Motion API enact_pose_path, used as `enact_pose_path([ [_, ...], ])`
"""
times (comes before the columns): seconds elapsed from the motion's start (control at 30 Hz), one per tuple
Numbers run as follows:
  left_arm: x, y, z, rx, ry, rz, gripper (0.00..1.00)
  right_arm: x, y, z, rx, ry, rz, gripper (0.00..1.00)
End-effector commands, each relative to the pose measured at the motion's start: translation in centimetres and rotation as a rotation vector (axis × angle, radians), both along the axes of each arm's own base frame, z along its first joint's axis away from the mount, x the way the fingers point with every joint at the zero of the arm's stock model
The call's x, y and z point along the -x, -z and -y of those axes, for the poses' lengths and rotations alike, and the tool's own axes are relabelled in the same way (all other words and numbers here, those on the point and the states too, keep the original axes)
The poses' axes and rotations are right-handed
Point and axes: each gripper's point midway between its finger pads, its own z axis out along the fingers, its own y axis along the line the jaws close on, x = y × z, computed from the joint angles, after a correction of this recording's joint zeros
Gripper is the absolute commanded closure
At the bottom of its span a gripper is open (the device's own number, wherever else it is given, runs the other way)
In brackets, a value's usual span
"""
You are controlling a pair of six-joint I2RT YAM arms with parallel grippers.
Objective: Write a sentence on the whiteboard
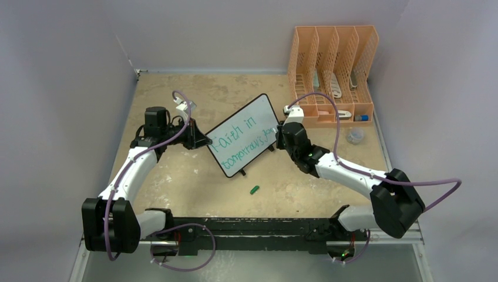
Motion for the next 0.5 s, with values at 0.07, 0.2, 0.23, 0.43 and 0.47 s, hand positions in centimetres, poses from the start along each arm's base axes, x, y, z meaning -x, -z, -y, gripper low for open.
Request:
enact_pose_path([
  [0.07, -1.4, 1.7, -2.1, -0.123, -0.074, 0.036, 1.00, -1.1, -3.4, -1.3, -0.063, -0.035, 0.079, 1.00],
  [0.2, -1.4, 1.7, -2.2, -0.123, -0.075, 0.035, 1.00, -0.7, -3.2, -1.5, -0.072, -0.056, 0.066, 1.00],
  [0.23, -1.4, 1.7, -2.2, -0.124, -0.076, 0.035, 1.00, -0.5, -3.1, -1.5, -0.073, -0.061, 0.062, 1.00],
  [0.43, -1.4, 1.8, -2.2, -0.125, -0.077, 0.035, 1.00, 0.2, -3.1, -1.5, -0.080, -0.077, 0.047, 1.00],
  [0.47, -1.4, 1.7, -2.2, -0.125, -0.076, 0.035, 1.00, 0.3, -3.1, -1.4, -0.080, -0.077, 0.046, 1.00],
])
